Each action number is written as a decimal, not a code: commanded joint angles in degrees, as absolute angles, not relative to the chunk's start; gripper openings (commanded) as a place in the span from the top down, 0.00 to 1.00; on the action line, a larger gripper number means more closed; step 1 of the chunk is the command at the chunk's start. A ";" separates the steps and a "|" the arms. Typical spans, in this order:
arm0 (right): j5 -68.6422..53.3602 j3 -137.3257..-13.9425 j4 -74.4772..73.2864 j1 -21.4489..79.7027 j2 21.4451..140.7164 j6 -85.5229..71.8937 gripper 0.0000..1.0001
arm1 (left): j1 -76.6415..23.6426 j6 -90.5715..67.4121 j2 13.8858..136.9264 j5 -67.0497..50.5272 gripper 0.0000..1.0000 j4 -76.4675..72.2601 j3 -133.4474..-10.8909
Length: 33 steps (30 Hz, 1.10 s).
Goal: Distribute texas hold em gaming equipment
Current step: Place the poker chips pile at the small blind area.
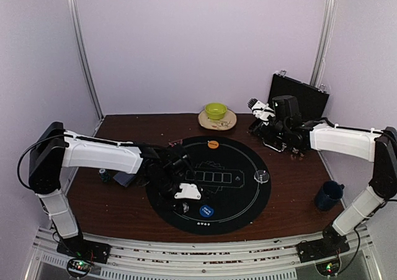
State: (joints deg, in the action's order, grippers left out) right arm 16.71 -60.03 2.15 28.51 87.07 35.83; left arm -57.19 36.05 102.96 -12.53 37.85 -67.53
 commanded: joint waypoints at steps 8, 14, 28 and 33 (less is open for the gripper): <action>17.87 -59.06 3.24 28.47 87.46 36.55 0.00 | -56.81 38.33 102.22 -11.34 0.76 33.24 -63.12; 18.04 -58.72 3.60 28.70 87.54 36.98 0.00 | -56.16 38.49 102.77 -10.06 0.76 30.93 -63.02; 19.01 -58.12 4.52 29.60 87.35 37.86 0.00 | -55.16 38.76 104.99 -10.16 0.61 30.77 -63.36; 19.48 -57.86 4.81 29.88 87.39 38.22 0.00 | -54.32 38.67 103.74 -9.90 0.28 30.94 -62.97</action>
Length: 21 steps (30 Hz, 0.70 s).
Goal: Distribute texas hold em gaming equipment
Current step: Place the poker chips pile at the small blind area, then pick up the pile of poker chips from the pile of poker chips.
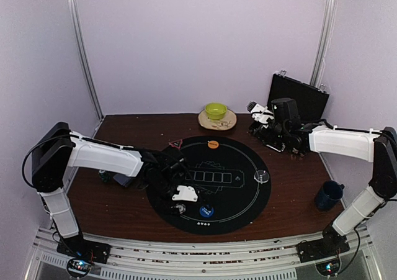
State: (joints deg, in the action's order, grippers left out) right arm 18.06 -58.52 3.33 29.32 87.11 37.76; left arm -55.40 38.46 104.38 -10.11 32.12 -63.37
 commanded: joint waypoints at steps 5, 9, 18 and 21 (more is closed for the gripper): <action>19.54 -57.92 4.83 30.21 87.21 38.27 0.00 | -52.94 38.54 99.79 -9.78 0.02 30.89 -62.42; 19.75 -57.92 4.91 30.41 87.18 38.29 0.00 | -49.83 38.03 93.65 -11.42 0.02 30.07 -62.25; 19.92 -58.09 4.66 31.34 87.28 38.23 0.00 | -34.27 32.24 81.08 -1.87 0.02 16.37 -58.46; 19.99 -58.10 4.70 32.00 87.52 38.27 0.00 | -27.88 28.58 82.38 -2.91 0.02 16.89 -61.35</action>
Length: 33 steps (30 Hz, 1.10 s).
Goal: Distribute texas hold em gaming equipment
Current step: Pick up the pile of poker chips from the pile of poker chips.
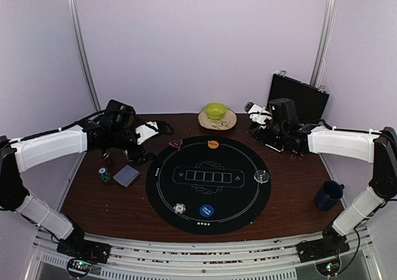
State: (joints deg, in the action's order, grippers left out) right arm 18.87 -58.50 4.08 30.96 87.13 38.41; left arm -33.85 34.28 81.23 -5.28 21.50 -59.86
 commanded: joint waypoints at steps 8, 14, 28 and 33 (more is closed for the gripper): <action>20.48 -58.01 4.71 33.26 88.29 38.50 0.00 | -18.56 22.99 94.17 -3.35 0.02 23.11 -70.49; 21.19 -57.58 5.29 33.87 88.79 39.23 0.00 | -11.11 20.53 101.02 -8.92 0.02 28.12 -75.81; 24.48 -56.64 7.18 36.72 89.87 41.73 0.00 | -7.62 21.10 107.72 -17.76 0.09 33.02 -77.72; 24.71 -56.35 7.55 36.83 89.81 42.00 0.00 | -7.58 20.26 109.25 -16.26 0.11 32.41 -78.05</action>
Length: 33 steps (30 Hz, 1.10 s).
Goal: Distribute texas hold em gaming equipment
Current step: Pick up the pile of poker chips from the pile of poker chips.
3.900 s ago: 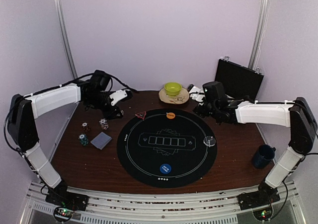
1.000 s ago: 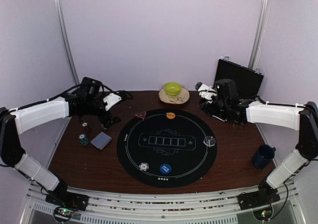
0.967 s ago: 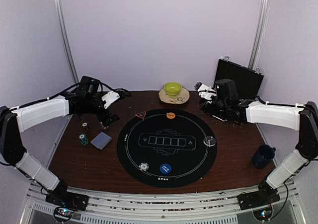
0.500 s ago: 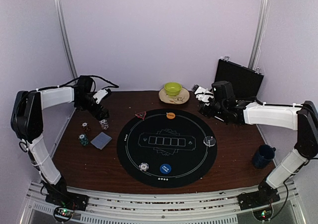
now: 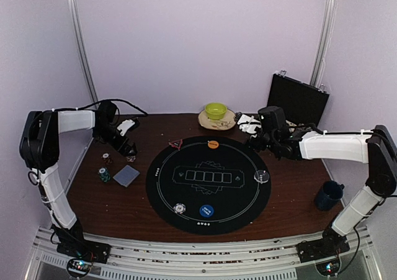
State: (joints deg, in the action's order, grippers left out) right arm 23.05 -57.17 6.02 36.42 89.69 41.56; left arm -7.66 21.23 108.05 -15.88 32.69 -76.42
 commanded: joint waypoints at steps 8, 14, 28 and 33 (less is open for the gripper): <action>24.87 -56.13 7.82 36.91 89.80 42.36 0.00 | -7.65 19.52 110.27 -14.02 0.17 31.32 -77.63; 25.13 -56.07 8.00 36.91 89.92 42.49 0.00 | -7.62 19.25 110.57 -13.59 0.24 31.12 -77.60; 25.50 -55.81 8.39 37.17 90.10 42.85 0.00 | -7.64 19.25 110.44 -13.40 0.43 30.94 -77.74; 25.66 -55.74 8.61 37.24 89.99 42.88 0.00 | -7.62 19.34 110.18 -13.36 0.47 30.94 -77.73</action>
State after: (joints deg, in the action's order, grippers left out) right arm 24.34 -56.62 7.46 36.88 89.71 42.30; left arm -7.66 19.53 110.26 -13.67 32.60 -76.51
